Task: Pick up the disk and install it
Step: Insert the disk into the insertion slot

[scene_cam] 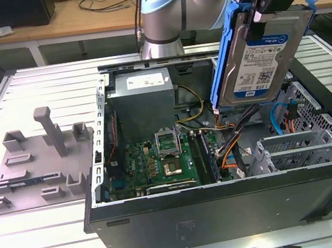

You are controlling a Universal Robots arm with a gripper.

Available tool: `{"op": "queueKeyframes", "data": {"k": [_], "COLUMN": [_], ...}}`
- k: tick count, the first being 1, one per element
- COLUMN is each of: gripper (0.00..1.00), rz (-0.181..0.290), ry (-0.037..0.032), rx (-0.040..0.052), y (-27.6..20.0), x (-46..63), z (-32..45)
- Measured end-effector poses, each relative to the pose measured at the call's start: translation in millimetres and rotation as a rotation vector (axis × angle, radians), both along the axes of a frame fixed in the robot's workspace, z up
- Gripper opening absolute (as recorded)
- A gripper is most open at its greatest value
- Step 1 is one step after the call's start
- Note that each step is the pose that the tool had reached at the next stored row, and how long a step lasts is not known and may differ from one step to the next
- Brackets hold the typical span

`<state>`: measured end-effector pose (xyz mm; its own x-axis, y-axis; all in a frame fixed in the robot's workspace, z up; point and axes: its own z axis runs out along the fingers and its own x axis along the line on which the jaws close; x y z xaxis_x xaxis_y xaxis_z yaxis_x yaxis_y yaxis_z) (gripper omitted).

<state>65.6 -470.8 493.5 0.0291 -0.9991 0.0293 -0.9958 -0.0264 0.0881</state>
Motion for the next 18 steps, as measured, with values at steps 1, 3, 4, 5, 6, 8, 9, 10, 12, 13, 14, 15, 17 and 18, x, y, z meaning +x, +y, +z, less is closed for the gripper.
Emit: {"op": "queueKeyframes", "data": {"k": [1,3,4,5,6,8,9,10,12,13,14,15,17,18], "gripper": [0.37,0.37,0.37,0.37,0.37,0.37,0.37,0.37,0.37,0.37,0.37,0.37,0.37,0.37], "rz": [0.000,0.000,0.000,0.000,0.000,0.000,0.000,0.000,0.000,0.000,0.000,0.000,0.000,0.000], "ry": [0.0000,-0.0004,-0.0014,-0.0026,-0.0055,-0.0082,-0.0108,-0.0133,-0.0182,-0.0203,-0.0212,-0.0225,-0.0260,-0.0282], "rx": [0.0001,0.0002,0.0001,0.0002,0.0004,0.0004,0.0003,0.0002,0.0003,0.0003,0.0004,0.0005,0.0003,0.0003], "y": [0.0,0.0,-0.6,-1.5,-5.1,-9.0,-10.7,-11.9,-14.3,-16.3,-17.9,-20.2,-23.4,-26.3], "x": [0.0,0.0,-0.1,-0.1,-0.2,-0.2,-0.1,0.0,-0.1,-0.1,-0.3,-0.5,-1.1,-1.6], "z": [0.0,0.0,0.0,0.0,0.0,0.0,0.0,0.0,-0.1,-0.1,-0.1,-0.1,0.0,-0.1]}}
